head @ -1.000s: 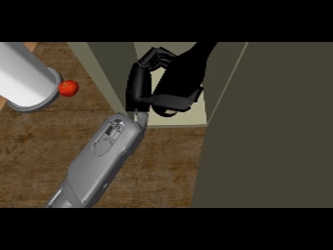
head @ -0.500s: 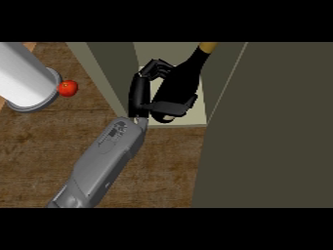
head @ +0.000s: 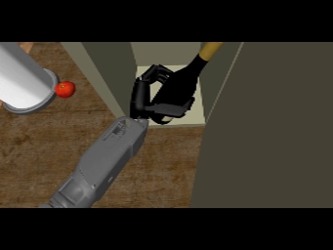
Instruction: Pick up the wine, place it into the cabinet and close the cabinet
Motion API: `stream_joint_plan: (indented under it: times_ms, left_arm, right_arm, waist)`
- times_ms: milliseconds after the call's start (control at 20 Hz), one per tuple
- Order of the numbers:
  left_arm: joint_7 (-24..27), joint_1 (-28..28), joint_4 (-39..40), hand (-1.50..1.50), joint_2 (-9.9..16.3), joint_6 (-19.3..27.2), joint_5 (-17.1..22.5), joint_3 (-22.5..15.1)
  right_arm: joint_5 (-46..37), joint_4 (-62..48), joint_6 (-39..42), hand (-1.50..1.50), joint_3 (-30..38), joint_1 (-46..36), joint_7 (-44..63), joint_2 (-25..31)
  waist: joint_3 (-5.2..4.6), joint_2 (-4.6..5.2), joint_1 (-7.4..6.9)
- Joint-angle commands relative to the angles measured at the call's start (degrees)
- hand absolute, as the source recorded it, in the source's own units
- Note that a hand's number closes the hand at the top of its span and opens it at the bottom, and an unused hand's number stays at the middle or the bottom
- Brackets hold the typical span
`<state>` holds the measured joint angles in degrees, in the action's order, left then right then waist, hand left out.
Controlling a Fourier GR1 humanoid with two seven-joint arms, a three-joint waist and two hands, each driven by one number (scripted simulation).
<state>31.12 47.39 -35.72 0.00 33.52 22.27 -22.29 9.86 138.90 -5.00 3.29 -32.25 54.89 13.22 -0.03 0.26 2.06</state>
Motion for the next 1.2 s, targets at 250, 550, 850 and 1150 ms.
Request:
stream_joint_plan:
  times_ms: [250, 550, 850, 1150]
  left_arm:
    - [8.8, 1.7, 7.1, 1.5, 0.0, -1.8, 6.8, 1.8]
    - [8.7, 6.9, 13.8, 1.5, 0.0, -6.9, 11.2, 8.5]
    - [10.4, 9.1, 19.6, 1.5, 0.0, -7.7, 12.2, 8.0]
    - [11.9, 15.4, 25.9, 1.5, 0.0, -2.6, 9.5, 10.8]
  right_arm:
    - [4.0, -0.8, 2.7, -1.5, 0.5, 4.1, -5.2, -2.2]
    - [6.4, 2.5, 2.2, -1.5, 2.5, 1.6, -0.7, -0.8]
    - [2.4, 2.9, -0.8, -1.5, -1.0, -1.2, 1.8, -1.9]
    - [1.0, -0.1, -0.8, -1.5, -1.9, -3.3, -0.4, -2.7]
  waist:
    - [0.02, 0.26, -0.24]
    - [0.0, 0.33, 0.32]
    - [-0.05, 0.43, 1.21]
    - [-0.06, 0.76, 1.13]
